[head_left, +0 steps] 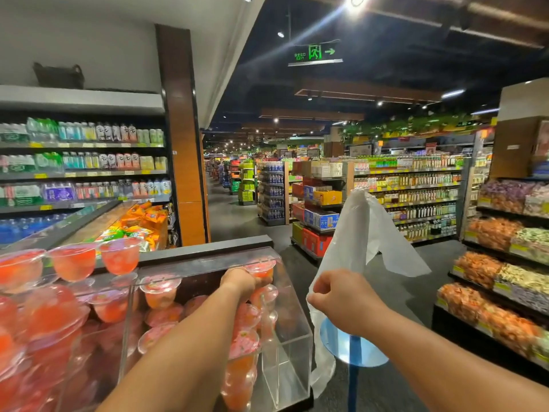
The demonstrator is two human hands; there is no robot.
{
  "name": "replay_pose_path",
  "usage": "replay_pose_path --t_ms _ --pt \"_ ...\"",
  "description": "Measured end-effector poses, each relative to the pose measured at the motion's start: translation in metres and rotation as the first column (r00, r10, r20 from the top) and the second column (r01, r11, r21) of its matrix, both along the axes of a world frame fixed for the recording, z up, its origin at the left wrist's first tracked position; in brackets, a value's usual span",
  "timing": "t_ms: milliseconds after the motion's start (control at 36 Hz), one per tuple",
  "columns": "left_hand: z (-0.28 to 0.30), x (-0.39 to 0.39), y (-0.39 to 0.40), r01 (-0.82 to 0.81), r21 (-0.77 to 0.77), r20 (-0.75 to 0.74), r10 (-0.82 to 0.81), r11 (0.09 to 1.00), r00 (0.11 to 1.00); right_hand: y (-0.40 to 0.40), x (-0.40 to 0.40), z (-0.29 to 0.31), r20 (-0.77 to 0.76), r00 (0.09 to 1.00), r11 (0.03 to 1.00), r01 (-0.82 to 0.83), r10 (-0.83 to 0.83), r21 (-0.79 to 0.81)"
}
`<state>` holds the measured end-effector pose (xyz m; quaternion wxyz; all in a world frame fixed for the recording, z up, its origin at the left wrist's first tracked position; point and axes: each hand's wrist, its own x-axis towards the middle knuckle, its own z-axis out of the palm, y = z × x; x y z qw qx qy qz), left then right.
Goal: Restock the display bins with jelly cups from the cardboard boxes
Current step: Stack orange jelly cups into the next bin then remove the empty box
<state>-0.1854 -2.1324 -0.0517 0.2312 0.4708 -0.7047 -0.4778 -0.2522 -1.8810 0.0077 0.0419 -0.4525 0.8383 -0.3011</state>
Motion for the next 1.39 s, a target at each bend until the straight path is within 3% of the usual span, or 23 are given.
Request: replay_pose_path --t_ms 167,417,639,750,861,1000,1139,1306,1389 --pt "0.019 0.015 0.028 0.052 -0.267 0.296 0.031 0.962 0.955 -0.004 0.018 0.001 0.005 1.0 0.999 -0.029 0.029 0.026" --pt "0.035 0.063 0.05 0.111 -0.365 0.386 0.042 0.924 0.921 0.002 0.053 0.007 -0.017 0.999 0.998 -0.026 0.027 0.053" --pt "0.064 0.125 0.118 0.163 -0.597 0.443 0.153 0.786 0.883 0.011 0.078 0.016 -0.178 0.984 0.993 0.034 -0.013 0.111" --pt "0.077 0.169 0.17 0.209 -0.712 0.521 0.304 0.67 0.797 0.025 0.1 0.024 -0.216 0.974 0.992 -0.04 0.065 0.116" --pt "0.079 0.22 0.225 0.146 -0.7 0.553 0.402 0.699 0.73 0.047 0.136 0.024 -0.221 0.948 0.968 -0.197 0.229 0.156" --pt "0.062 0.3 0.309 -0.029 -0.646 0.565 0.503 0.763 0.654 0.087 0.203 0.018 -0.219 0.857 0.883 -0.435 0.466 0.176" --pt "0.031 0.393 0.408 -0.255 -0.59 0.591 0.625 0.766 0.509 0.134 0.297 -0.004 -0.236 0.67 0.71 -0.655 0.704 0.257" --pt "-0.025 0.508 0.539 -0.572 -0.491 0.616 0.726 0.657 0.305 0.219 0.424 -0.058 -0.2 0.436 0.479 -0.817 0.877 0.32" --pt "-0.059 0.566 0.617 -0.706 -0.437 0.643 0.742 0.558 0.188 0.271 0.495 -0.091 -0.164 0.288 0.329 -0.874 0.943 0.358"
